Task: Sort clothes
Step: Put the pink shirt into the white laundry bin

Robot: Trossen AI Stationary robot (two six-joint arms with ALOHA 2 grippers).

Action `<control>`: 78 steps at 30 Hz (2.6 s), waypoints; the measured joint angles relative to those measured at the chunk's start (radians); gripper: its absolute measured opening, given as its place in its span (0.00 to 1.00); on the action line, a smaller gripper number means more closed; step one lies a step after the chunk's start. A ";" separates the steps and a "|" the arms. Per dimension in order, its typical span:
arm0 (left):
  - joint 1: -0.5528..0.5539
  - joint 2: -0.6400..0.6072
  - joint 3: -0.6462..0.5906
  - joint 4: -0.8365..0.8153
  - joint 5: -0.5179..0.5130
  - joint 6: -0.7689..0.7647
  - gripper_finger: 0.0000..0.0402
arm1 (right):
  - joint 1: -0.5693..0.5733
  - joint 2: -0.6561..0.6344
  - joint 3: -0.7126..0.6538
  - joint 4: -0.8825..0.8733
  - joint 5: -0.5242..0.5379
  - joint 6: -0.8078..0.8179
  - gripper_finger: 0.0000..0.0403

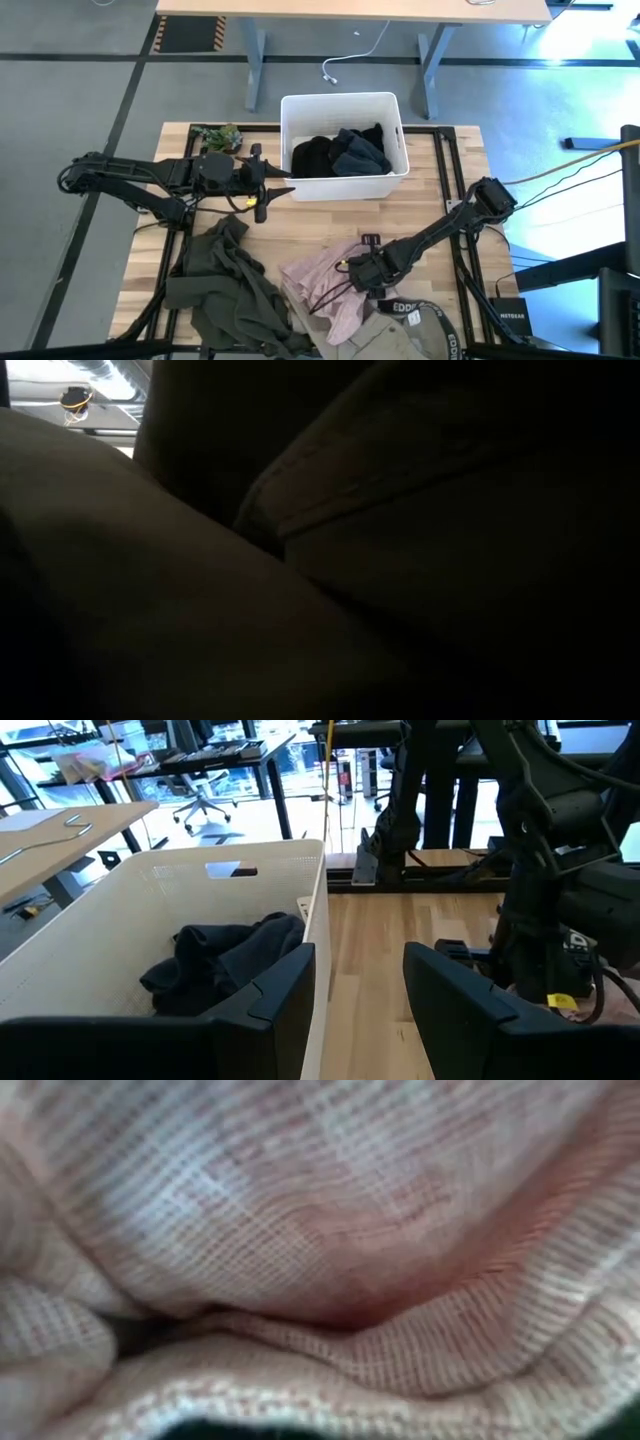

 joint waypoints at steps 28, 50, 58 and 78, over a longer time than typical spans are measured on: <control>0.000 0.000 0.000 -0.065 0.000 -0.065 0.37 | -0.008 -0.332 0.458 -0.255 0.525 -0.311 0.02; 0.000 0.000 0.000 -0.051 0.000 -0.047 0.37 | -0.479 -0.334 0.937 0.198 0.761 -1.073 0.02; 0.000 0.000 0.000 -0.051 0.000 -0.047 0.37 | -0.661 -0.334 0.934 0.269 0.671 -1.024 0.02; 0.000 0.000 0.000 -0.052 0.000 -0.048 0.37 | -0.725 -0.328 0.786 -0.368 0.338 -0.517 0.37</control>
